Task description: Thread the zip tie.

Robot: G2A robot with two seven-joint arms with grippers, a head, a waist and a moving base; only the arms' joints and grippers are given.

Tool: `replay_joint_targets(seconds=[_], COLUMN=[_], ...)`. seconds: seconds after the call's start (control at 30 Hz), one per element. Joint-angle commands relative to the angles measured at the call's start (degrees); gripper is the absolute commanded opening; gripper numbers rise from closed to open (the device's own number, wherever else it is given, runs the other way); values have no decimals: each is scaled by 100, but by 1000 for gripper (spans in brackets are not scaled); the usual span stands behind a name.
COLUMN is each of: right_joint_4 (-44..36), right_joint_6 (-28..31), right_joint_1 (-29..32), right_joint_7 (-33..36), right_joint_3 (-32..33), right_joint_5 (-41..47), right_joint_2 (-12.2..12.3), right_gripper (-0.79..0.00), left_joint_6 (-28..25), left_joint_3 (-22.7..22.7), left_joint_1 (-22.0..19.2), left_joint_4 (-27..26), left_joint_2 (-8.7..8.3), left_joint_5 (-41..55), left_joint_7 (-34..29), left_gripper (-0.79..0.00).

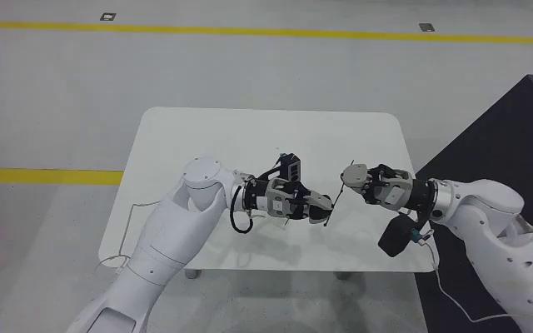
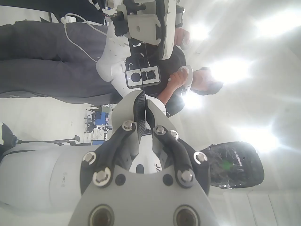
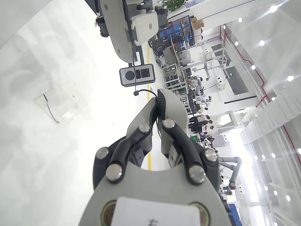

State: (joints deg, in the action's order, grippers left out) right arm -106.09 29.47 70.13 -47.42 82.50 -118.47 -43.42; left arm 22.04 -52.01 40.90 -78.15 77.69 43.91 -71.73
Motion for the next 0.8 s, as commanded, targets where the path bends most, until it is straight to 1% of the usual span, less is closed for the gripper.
replay_joint_targets(seconds=[0.0,0.27,0.77], right_joint_4=[10,89,-2], right_joint_6=[0,32,69], right_joint_1=[-11,20,17], right_joint_7=[25,105,121], right_joint_3=[9,35,-59], right_joint_5=[25,194,109], right_joint_2=[-1,-7,-6], right_gripper=[-785,-785,-785], left_joint_6=[-15,24,-31], left_joint_3=[0,18,73], left_joint_1=[4,44,-10], left_joint_4=[-7,4,-85], left_joint_2=[-4,-29,-43], left_joint_5=[2,-25,-69], left_joint_7=[5,-8,73], left_gripper=[-785,-785,-785])
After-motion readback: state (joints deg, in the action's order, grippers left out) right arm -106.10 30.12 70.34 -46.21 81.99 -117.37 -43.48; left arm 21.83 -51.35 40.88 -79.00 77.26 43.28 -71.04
